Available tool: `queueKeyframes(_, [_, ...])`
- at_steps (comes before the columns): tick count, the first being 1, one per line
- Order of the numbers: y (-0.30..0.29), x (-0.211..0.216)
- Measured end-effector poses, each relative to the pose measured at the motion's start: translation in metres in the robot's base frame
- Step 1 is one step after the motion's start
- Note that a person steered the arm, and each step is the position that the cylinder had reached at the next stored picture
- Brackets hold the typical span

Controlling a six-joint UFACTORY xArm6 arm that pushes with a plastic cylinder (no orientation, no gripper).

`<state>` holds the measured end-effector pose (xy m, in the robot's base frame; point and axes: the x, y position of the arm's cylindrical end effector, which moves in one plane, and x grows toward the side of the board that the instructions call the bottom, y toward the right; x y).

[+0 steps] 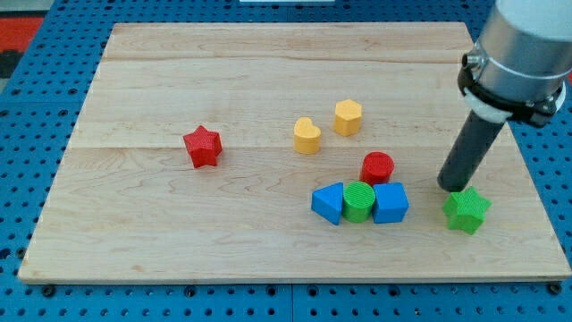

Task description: Push the green star down and left a bit

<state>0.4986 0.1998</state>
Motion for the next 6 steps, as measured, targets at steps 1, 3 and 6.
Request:
queueKeyframes(1, [0.050, -0.026])
queueKeyframes(3, [0.106, 0.008])
queueKeyframes(6, [0.061, 0.041])
